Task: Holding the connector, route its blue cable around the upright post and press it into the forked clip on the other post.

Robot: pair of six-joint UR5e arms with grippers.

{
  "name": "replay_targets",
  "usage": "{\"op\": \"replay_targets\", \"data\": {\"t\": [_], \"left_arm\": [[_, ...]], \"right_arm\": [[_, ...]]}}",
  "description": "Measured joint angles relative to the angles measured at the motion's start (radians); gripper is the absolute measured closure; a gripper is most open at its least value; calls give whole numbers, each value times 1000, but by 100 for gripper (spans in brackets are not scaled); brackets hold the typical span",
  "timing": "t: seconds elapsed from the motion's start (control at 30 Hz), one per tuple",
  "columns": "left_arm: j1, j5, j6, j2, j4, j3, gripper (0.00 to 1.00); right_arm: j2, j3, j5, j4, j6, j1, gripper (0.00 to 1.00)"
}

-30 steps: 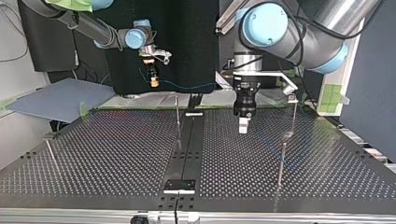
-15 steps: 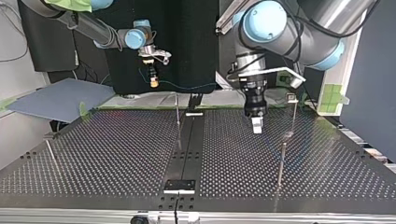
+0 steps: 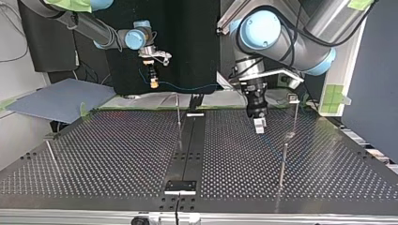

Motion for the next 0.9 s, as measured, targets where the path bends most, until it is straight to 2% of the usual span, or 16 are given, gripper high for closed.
{"op": "replay_targets", "data": {"t": [0.6, 0.77, 0.9], "left_arm": [[18, 33, 23, -43, 3, 42, 0], [29, 25, 30, -52, -3, 62, 0], [38, 7, 49, -80, -26, 85, 0]], "right_arm": [[0, 0, 0, 1, 0, 4, 100], [0, 0, -1, 0, 0, 6, 100], [1, 0, -4, 0, 0, 6, 100]]}}
